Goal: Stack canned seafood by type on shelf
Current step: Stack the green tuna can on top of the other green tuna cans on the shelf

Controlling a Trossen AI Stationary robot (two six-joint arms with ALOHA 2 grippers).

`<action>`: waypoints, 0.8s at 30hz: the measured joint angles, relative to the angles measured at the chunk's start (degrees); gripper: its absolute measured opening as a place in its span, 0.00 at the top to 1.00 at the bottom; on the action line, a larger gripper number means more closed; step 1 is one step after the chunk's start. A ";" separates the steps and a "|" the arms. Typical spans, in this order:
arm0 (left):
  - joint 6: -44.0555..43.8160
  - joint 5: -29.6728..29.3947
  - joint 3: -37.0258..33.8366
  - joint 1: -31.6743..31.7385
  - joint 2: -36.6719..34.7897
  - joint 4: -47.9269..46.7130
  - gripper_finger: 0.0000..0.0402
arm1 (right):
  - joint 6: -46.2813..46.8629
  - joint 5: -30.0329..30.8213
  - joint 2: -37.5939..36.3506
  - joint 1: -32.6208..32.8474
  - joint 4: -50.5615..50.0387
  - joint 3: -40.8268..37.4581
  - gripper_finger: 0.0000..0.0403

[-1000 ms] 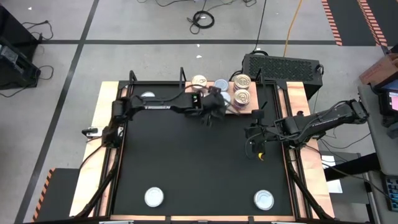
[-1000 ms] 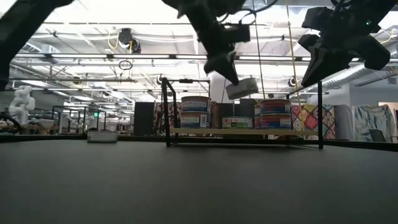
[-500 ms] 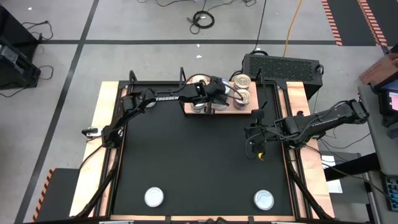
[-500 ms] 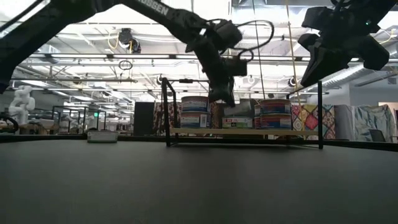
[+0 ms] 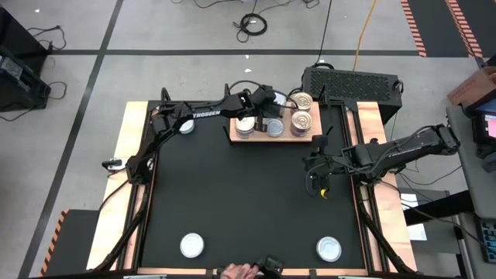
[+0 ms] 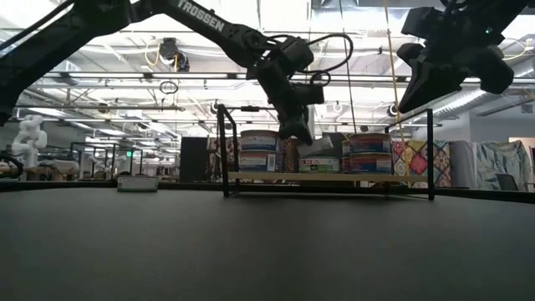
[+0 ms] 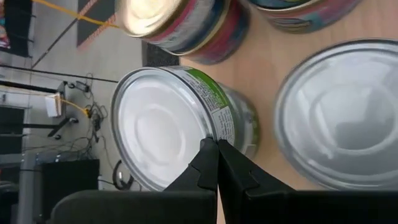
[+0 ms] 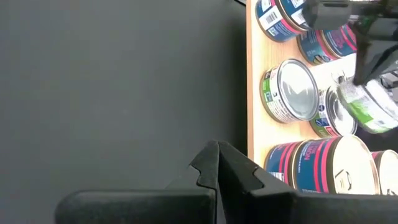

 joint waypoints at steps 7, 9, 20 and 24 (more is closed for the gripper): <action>0.02 1.04 0.00 0.20 0.03 0.31 1.00 | 0.00 -0.05 0.00 -1.44 0.01 0.00 1.00; 0.06 1.04 0.00 0.33 0.03 0.38 1.00 | 0.00 -0.08 0.00 -1.66 -0.01 0.00 1.00; 0.10 1.05 0.00 0.54 0.25 1.06 1.00 | -0.87 -0.33 0.00 -1.90 1.92 -0.01 1.00; 0.10 1.06 0.00 0.54 0.27 0.86 1.00 | -0.87 -0.33 0.00 -1.90 2.10 0.00 1.00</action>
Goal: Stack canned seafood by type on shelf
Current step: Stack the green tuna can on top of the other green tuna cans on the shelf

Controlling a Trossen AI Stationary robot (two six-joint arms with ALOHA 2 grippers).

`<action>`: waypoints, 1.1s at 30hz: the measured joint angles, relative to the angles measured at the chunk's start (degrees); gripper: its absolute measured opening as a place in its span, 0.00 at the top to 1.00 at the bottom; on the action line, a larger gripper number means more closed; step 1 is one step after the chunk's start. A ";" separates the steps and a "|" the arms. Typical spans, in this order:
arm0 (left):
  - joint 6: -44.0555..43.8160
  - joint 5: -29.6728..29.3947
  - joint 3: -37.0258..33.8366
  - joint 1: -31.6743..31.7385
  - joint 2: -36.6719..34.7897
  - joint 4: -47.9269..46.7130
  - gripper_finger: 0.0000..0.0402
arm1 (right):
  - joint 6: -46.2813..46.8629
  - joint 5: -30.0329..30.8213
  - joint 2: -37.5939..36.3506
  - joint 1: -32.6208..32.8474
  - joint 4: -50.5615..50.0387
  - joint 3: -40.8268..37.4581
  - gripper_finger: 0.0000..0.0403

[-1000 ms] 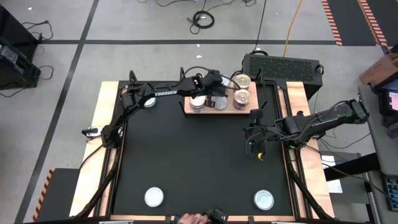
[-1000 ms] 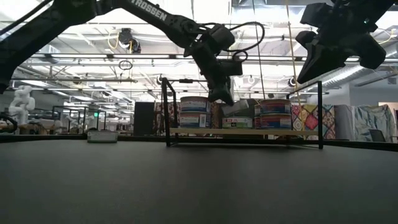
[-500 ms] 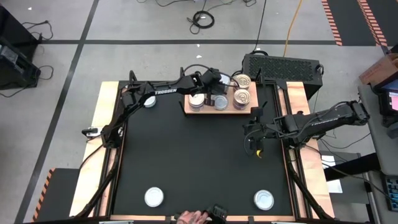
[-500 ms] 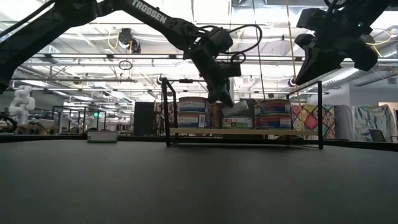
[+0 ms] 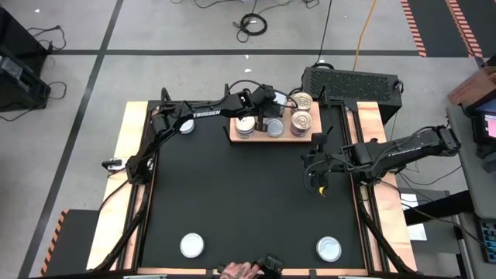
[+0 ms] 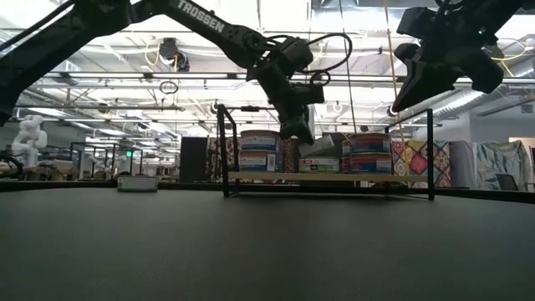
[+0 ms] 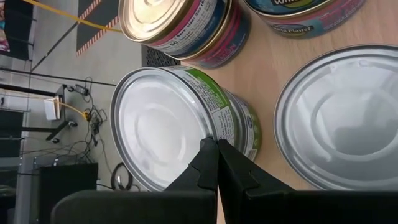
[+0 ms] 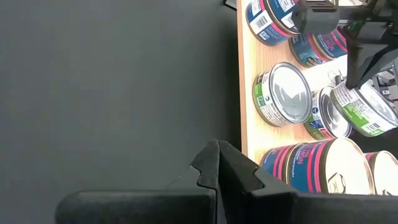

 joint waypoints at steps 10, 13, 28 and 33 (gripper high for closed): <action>0.00 -0.02 0.00 0.00 0.00 -0.26 1.00 | 0.00 0.02 0.01 0.00 0.00 0.00 1.00; -0.07 -0.02 0.00 0.00 0.02 -0.37 1.00 | 0.00 0.00 0.02 0.00 0.00 0.00 1.00; -0.16 -0.51 0.00 -0.02 0.11 -2.52 1.00 | 0.00 -0.11 0.02 0.02 0.00 0.00 1.00; -0.31 -0.74 0.00 -0.02 0.11 -2.54 1.00 | 0.00 -0.16 0.01 0.04 0.00 -0.02 1.00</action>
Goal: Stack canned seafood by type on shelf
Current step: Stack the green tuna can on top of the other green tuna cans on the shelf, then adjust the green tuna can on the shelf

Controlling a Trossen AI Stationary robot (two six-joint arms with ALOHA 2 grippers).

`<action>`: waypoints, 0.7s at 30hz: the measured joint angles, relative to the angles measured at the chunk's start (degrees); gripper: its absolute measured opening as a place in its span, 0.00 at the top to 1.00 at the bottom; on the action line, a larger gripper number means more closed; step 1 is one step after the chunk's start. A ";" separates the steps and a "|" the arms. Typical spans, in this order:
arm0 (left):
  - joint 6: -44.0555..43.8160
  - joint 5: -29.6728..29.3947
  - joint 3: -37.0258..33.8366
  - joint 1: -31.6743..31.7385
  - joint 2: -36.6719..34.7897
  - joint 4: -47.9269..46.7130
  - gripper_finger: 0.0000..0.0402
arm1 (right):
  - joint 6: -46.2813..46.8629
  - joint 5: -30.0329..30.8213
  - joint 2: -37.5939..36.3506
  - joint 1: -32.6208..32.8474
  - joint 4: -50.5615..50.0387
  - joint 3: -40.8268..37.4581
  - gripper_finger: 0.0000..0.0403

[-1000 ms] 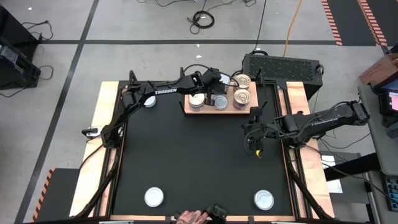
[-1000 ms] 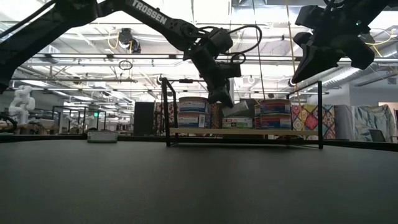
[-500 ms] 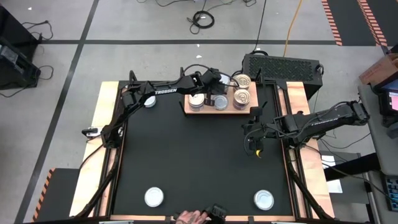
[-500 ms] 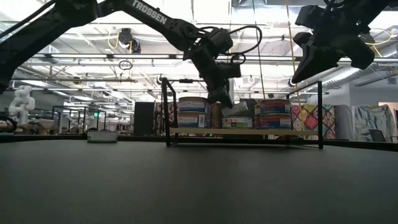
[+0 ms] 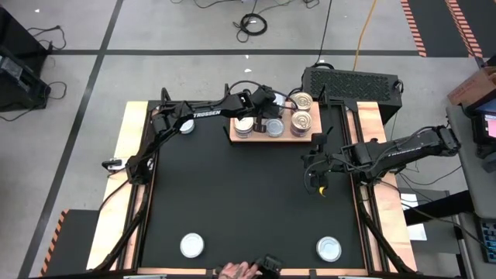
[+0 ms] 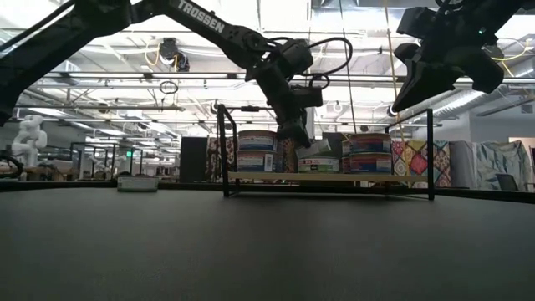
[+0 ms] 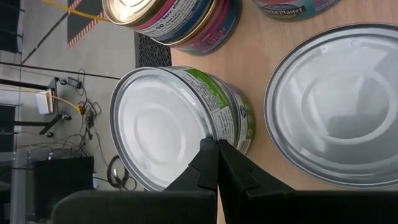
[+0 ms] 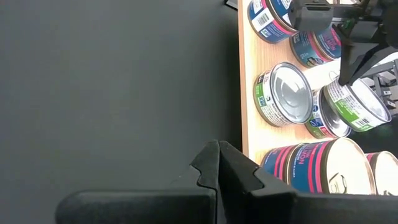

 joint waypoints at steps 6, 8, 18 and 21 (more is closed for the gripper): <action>0.28 -0.12 0.00 0.02 0.00 2.00 0.96 | 0.00 -0.10 0.02 0.00 -0.04 0.02 1.00; 0.33 -0.13 0.00 0.02 0.00 2.04 0.94 | 0.00 -0.10 0.02 0.00 -0.05 0.01 1.00; 0.23 -1.48 0.00 -0.54 -0.04 3.12 0.93 | 0.00 -0.12 0.02 0.00 -0.28 0.02 1.00; -0.04 -2.35 0.00 -1.48 -1.02 2.78 0.93 | 0.00 -0.10 0.02 0.00 -0.28 -0.01 1.00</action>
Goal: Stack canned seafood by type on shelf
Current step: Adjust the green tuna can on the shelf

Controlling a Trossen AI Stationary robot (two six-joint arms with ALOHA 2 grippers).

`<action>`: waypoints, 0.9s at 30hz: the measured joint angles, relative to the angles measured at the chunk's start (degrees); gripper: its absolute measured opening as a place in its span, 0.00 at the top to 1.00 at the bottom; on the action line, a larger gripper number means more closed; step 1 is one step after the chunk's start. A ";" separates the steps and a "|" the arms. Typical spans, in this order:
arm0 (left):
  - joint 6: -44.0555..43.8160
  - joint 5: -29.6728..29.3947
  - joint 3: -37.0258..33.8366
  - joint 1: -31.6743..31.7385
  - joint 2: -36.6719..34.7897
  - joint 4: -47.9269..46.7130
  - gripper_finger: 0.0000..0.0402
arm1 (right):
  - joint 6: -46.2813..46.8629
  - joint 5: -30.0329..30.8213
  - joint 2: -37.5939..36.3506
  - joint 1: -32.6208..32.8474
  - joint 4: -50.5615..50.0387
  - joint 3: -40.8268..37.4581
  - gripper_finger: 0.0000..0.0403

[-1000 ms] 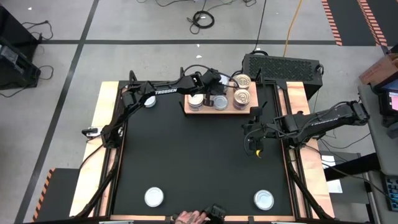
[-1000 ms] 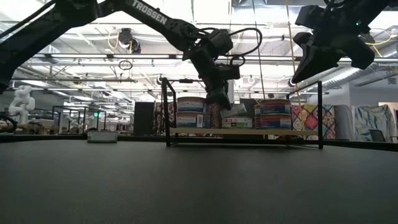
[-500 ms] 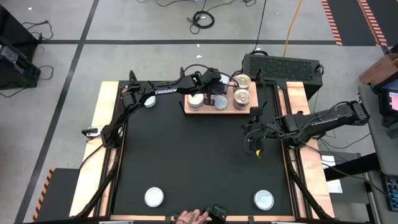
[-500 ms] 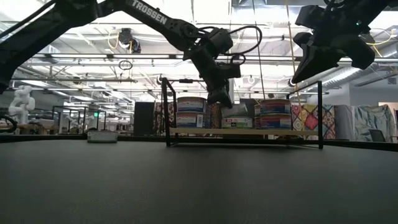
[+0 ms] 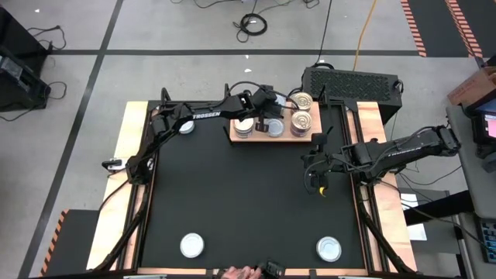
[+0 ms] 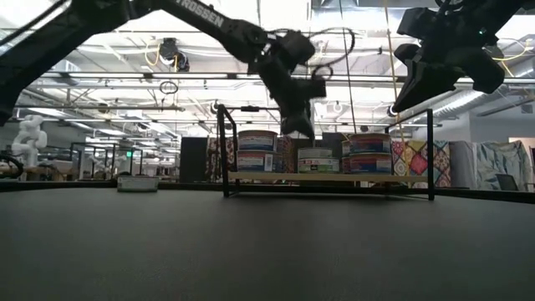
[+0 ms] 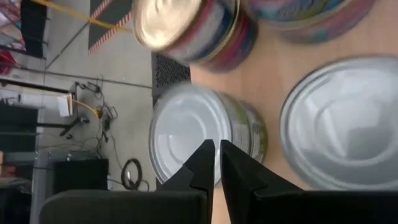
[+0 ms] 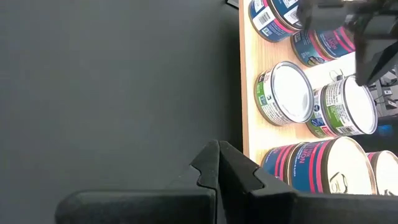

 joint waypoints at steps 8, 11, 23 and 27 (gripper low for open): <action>-1.79 -0.37 0.00 -3.80 -8.96 -3.79 0.93 | -0.17 -0.24 0.05 -0.02 2.49 0.00 1.00; -6.00 0.14 0.00 -4.87 -13.59 -9.17 0.93 | -0.92 -0.22 1.07 -0.04 7.09 0.00 1.00; -24.49 6.56 -17.22 -5.58 -37.47 -19.57 0.93 | -10.22 -0.22 19.45 -11.37 29.95 3.89 1.00; -28.36 6.51 -31.08 -6.08 -46.86 -12.17 0.93 | -10.26 -4.51 24.02 -18.05 24.56 11.17 1.00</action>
